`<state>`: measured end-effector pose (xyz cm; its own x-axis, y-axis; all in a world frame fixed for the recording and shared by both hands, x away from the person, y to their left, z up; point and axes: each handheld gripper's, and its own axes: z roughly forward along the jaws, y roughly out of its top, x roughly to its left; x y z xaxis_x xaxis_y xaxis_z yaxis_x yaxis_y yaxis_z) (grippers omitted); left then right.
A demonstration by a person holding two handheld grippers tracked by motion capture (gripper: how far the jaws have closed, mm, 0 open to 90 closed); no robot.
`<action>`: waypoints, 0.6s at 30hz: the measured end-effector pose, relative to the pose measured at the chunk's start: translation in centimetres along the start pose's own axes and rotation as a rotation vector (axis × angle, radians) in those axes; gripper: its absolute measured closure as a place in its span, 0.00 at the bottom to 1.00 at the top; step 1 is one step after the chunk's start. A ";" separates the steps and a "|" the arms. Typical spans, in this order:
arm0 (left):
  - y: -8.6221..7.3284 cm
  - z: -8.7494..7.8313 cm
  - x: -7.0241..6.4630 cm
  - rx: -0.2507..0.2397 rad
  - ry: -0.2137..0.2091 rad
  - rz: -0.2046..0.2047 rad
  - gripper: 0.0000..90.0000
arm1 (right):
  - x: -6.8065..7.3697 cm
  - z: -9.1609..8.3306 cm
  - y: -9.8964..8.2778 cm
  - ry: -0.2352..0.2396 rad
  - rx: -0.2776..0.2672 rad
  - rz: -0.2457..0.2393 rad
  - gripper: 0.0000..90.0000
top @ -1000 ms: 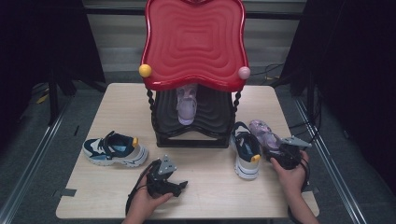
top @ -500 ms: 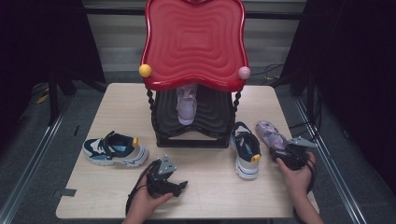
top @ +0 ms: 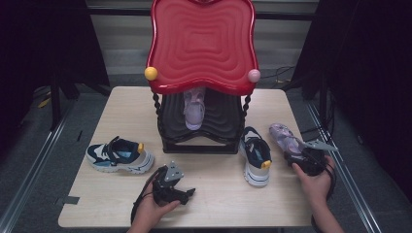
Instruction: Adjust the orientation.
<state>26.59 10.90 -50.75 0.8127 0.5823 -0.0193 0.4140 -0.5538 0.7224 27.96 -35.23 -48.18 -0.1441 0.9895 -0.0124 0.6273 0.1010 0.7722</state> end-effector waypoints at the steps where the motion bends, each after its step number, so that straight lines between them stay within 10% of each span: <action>1: 0.0 0.0 0.0 0.000 0.000 0.000 0.17 | 0.0 -0.2 0.1 0.002 0.000 -0.004 0.41; 18: 0.0 0.0 0.0 0.000 0.000 0.000 0.17 | 0.2 -3.4 1.7 0.047 -0.039 -0.028 0.41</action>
<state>26.59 10.90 -50.75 0.8127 0.5823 -0.0191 0.4140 -0.5541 0.7222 26.41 -35.23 -44.75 -0.1974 0.9803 -0.0048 0.5925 0.1232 0.7961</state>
